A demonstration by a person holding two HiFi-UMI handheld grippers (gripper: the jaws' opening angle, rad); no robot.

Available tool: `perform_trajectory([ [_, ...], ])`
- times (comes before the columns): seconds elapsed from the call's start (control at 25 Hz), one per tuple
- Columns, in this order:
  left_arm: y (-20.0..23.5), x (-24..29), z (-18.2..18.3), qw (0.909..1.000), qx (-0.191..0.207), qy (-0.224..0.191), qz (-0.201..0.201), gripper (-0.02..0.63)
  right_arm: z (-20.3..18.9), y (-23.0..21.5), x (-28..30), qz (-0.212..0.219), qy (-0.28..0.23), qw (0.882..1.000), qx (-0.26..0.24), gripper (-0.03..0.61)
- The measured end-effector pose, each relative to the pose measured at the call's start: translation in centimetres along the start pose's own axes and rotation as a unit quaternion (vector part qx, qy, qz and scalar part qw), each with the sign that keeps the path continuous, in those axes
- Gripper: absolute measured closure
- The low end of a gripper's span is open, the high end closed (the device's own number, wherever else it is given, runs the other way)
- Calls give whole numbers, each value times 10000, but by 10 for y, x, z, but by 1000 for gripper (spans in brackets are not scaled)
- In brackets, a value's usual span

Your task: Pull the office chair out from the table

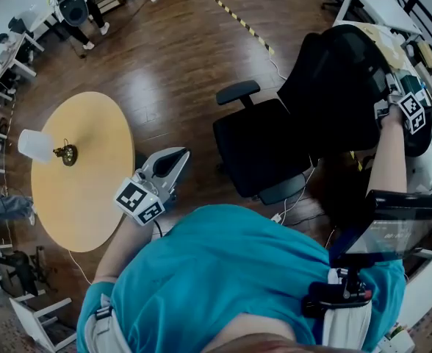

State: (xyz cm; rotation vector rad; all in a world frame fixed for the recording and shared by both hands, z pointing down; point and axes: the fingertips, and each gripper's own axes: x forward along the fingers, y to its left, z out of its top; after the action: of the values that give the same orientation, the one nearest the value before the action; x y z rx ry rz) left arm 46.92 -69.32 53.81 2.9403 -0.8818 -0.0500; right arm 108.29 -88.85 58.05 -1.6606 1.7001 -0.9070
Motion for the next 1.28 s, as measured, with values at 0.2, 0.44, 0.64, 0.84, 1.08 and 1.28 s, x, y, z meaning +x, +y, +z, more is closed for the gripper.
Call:
perform_trajectory([
  [0.2, -11, -13, 0, 10000, 1, -52, 79, 591, 0, 2, -14, -377, 154, 9948, -937, 427],
  [0.44, -15, -53, -7, 9999, 30, -113, 99, 591, 9, 13, -72, -1163, -234, 9523, -2812, 391],
  [0.64, -17, -83, -6, 9996, -43, -239, 166, 591, 6, 57, -111, -911, -568, 9366, -3336, 391],
  [0.84, -5, -114, 2, 9994, -111, -318, 75, 591, -51, 133, -129, -299, -491, 9283, -3675, 393],
  [1.08, 26, -181, 12, 9989, -140, -446, -93, 591, -211, 232, -145, 575, 29, 9216, -3837, 403],
  [1.28, 60, -250, 25, 9982, -142, -484, -337, 591, -383, 334, -169, 1598, 541, 9081, -3833, 405],
])
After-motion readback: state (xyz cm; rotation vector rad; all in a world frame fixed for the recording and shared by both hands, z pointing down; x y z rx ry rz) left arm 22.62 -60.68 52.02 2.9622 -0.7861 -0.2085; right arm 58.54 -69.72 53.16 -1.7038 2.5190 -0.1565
